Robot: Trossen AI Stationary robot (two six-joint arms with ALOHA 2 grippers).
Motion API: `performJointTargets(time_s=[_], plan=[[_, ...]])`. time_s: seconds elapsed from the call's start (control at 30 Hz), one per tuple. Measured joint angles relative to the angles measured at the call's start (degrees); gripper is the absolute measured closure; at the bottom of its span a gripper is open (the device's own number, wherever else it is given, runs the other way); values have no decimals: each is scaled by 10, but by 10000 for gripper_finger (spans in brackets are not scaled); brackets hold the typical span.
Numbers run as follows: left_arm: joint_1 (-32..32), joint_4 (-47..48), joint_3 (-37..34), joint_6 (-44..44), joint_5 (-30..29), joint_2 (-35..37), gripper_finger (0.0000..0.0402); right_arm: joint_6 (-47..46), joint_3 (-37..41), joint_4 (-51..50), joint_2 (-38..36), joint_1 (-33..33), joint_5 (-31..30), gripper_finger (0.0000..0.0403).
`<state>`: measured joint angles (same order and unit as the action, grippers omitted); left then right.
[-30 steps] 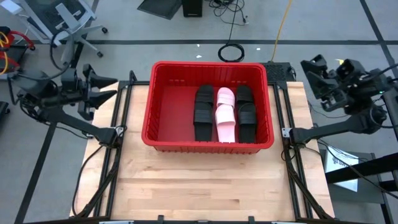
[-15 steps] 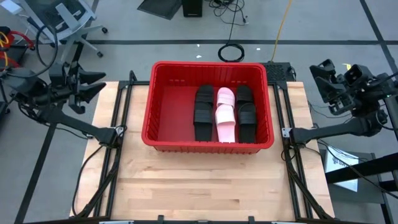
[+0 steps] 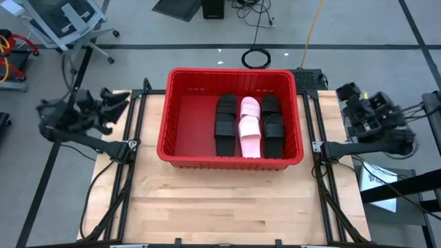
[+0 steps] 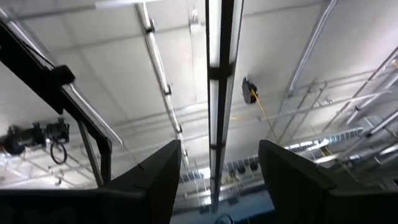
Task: Pick and place slides into bin
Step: Return to Home Position
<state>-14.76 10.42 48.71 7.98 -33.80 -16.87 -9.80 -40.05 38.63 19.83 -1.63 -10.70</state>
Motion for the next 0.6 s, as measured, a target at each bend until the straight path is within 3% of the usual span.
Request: performJointTargets(time_s=[0.23,0.4,0.53,0.6], plan=[[0,-208,-189,-4,47,77,197,-36,173,253,-13,0,2,197],[0,-328,-308,-6,49,125,197,-61,284,411,-13,0,0,197],[0,-432,-398,-5,49,151,197,-62,347,511,-13,0,0,197],[0,-488,-438,-4,48,157,197,-61,366,508,-16,0,-2,197]])
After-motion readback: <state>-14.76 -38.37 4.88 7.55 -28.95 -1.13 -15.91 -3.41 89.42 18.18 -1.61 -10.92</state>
